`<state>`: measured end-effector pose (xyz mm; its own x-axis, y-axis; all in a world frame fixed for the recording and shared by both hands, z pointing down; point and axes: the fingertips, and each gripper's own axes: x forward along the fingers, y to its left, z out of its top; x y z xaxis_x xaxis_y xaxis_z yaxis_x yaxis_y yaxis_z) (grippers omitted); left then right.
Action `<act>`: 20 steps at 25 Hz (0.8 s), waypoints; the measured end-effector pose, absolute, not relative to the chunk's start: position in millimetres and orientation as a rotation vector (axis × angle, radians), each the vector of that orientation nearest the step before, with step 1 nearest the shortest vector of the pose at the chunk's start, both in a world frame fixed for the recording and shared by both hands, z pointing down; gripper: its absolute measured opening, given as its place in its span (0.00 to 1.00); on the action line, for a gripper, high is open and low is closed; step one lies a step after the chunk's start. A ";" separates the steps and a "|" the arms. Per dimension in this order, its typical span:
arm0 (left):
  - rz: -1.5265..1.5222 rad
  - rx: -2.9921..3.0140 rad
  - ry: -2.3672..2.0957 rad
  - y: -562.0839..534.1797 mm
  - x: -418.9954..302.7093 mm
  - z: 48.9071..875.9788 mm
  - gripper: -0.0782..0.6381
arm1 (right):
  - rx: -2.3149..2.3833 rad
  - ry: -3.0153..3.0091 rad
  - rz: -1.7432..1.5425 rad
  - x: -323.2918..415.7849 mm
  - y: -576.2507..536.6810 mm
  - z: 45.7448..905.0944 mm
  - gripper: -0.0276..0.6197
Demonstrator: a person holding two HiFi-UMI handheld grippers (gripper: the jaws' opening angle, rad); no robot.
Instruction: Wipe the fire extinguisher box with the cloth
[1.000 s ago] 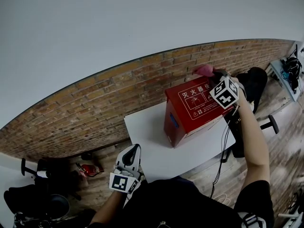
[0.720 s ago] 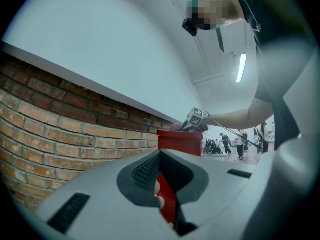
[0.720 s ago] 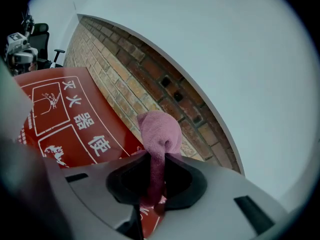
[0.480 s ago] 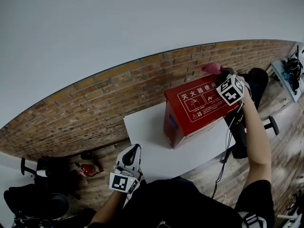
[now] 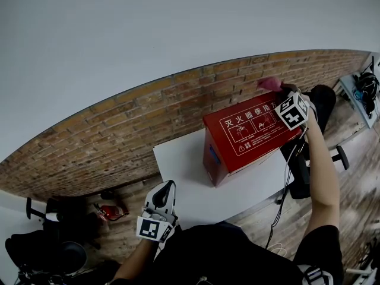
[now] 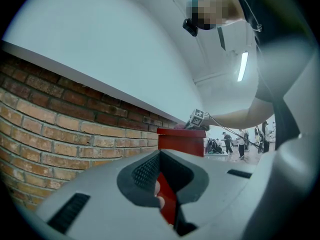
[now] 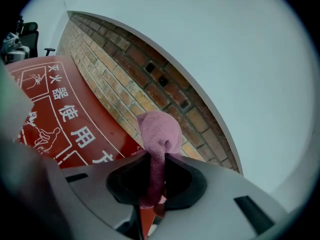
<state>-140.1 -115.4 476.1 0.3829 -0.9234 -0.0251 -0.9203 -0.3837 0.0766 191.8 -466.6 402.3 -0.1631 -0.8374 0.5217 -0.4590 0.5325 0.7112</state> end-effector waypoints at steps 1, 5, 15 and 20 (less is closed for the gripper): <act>-0.097 2.569 -1.714 -116.0 -139.0 476.3 0.18 | 1.082 -1.797 -0.491 193.9 -467.8 402.2 0.15; -0.097 2.565 -1.720 -118.0 -135.5 476.4 0.18 | 1.103 -1.781 -0.497 204.1 -472.8 402.3 0.15; -0.088 2.563 -1.742 -118.4 -119.0 476.7 0.18 | 1.167 -1.761 -0.491 226.7 -482.7 402.6 0.15; -0.071 2.547 -1.764 -118.9 -107.8 476.9 0.18 | 1.236 -1.762 -0.482 245.6 -488.3 399.4 0.15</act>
